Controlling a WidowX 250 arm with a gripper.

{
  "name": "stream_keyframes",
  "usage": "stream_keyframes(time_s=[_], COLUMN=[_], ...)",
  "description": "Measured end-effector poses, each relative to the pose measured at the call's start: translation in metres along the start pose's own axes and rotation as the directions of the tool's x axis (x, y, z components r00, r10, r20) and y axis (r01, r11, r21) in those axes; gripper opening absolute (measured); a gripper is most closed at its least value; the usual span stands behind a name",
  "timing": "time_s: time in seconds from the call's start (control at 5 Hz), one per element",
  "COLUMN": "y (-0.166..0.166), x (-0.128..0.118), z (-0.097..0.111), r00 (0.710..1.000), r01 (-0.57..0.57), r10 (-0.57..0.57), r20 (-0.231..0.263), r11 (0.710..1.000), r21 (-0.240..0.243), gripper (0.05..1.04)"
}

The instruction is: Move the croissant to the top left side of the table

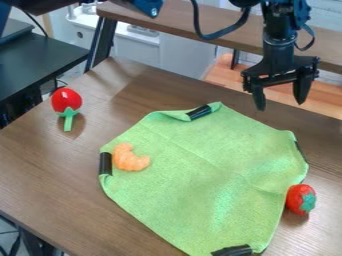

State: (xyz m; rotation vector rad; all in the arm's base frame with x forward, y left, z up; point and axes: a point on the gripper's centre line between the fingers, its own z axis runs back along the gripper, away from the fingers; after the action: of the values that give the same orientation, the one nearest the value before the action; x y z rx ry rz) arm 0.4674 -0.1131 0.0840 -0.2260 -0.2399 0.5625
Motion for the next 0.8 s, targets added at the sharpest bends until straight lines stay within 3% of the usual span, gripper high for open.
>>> stream_keyframes(time_s=[0.2,0.4,0.6,0.8], y=[0.009,0.029,0.054,0.081], x=[-0.007,-0.017,-0.01,-0.02], z=[-0.02,-0.036,-0.02,-0.017], r00=[0.999,0.998,0.995,0.991], r01=[-0.004,-0.015,-0.084,-0.113], r10=[0.005,0.018,0.083,0.111], r20=[-0.037,-0.063,-0.056,-0.07], r11=[0.999,0.999,0.996,0.993], r21=[0.034,0.037,-0.011,-0.026], gripper=[1.001,1.001,1.001,1.001])
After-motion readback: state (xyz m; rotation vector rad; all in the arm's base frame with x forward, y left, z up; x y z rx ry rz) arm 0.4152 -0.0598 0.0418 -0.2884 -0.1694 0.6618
